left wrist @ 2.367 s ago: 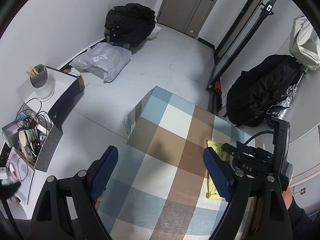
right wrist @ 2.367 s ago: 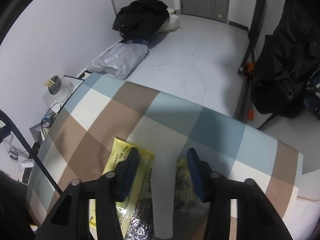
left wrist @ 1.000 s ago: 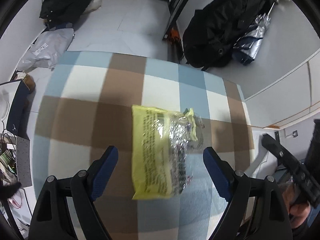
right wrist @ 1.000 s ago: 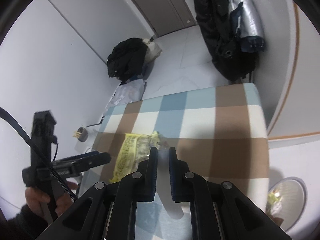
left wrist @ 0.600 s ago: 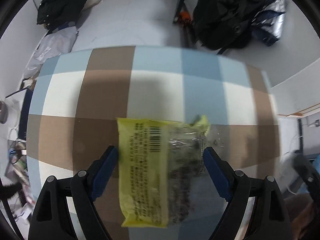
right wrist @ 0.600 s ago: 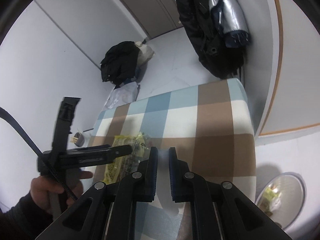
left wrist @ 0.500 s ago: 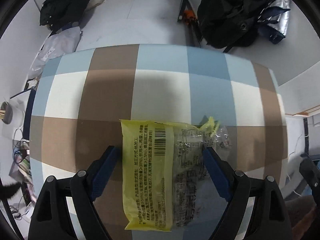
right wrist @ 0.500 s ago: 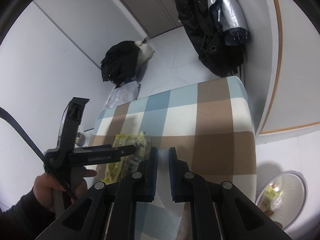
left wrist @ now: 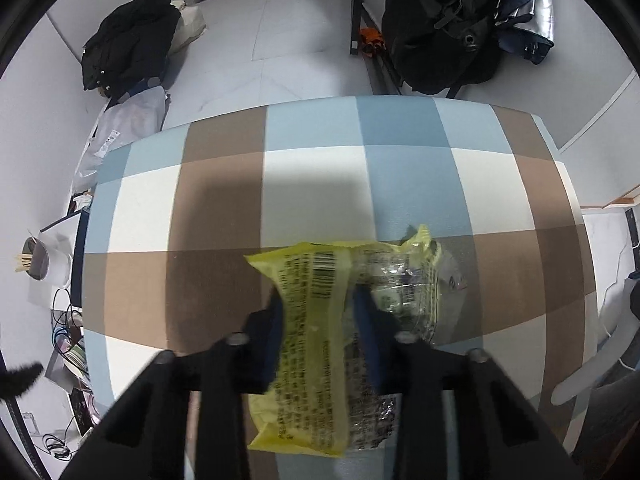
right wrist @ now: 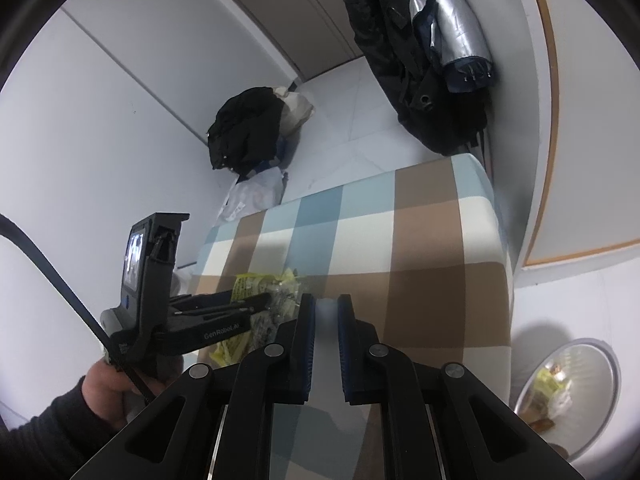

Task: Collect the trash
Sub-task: 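Grasp the yellow printed wrapper with the left tool and lift it, then carry the yellow wrapper and white foam stick with both tools over the bin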

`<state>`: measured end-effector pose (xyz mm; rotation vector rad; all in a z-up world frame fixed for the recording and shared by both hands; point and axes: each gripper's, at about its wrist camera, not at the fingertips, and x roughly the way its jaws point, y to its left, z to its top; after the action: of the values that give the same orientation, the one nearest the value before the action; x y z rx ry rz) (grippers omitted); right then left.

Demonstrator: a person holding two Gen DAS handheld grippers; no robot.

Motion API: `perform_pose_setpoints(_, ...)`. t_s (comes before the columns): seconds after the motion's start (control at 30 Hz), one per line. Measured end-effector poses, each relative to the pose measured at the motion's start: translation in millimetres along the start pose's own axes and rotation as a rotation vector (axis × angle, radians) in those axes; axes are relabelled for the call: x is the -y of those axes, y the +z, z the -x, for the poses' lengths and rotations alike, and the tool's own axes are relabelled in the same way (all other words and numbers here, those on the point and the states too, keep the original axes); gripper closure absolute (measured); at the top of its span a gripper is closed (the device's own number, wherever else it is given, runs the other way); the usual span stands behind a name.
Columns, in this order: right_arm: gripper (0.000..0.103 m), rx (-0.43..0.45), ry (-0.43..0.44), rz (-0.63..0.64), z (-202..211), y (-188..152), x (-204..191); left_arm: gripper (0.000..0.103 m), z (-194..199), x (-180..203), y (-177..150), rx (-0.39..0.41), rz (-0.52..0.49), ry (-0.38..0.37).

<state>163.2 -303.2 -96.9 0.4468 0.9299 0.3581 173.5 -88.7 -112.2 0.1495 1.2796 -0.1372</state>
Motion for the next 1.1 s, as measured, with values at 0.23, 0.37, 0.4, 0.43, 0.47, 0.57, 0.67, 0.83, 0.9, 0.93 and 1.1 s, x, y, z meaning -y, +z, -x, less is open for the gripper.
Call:
perform_pose_setpoints(0.23,0.093,0.023,0.005,-0.019,7.4,0.5,3.6,0.102,1.6,-7.3,-3.0,0.010,0.018,0.001)
perform_pose_setpoints(0.37,0.093,0.023,-0.004,-0.021,8.4,0.2,5.8,0.103,9.1,-9.4,-0.8,0.040,0.050,-0.040)
perform_pose_setpoints(0.4,0.093,0.020,-0.008,-0.022,8.0,0.2,7.0,0.103,12.5,-9.0,-1.3,0.052,0.049,-0.046)
perform_pose_setpoints(0.43,0.093,0.020,-0.012,-0.023,8.1,-0.5,7.9,0.103,17.8,-9.0,-2.6,0.068,0.046,-0.044)
perform_pose_setpoints(0.47,0.093,0.020,-0.017,-0.025,7.9,-0.6,8.6,0.103,19.8,-9.5,-2.7,0.073,0.048,-0.050)
perform_pose_setpoints(0.57,0.093,0.020,-0.026,-0.033,7.6,-1.0,13.4,0.103,26.4,-10.6,-4.7,0.084,0.062,-0.067)
perform_pose_setpoints(0.67,0.093,0.025,-0.027,-0.042,8.9,-1.2,15.4,0.103,33.3,-13.6,-8.2,0.107,0.071,-0.081)
perform_pose_setpoints(0.83,0.093,0.047,-0.025,-0.018,12.0,-3.8,8.3,0.103,47.8,-22.1,-13.6,0.148,0.090,-0.106)
perform_pose_setpoints(0.9,0.093,0.057,-0.025,0.000,13.9,-5.8,3.8,0.103,54.7,-27.1,-16.2,0.165,0.101,-0.117)
perform_pose_setpoints(0.93,0.093,0.061,-0.024,0.007,15.0,-6.9,2.1,0.103,57.8,-28.6,-17.4,0.175,0.105,-0.119)
perform_pose_setpoints(1.1,0.093,0.087,-0.045,0.051,20.4,-9.6,-8.8,0.103,75.6,-36.3,-23.9,0.218,0.123,-0.127)
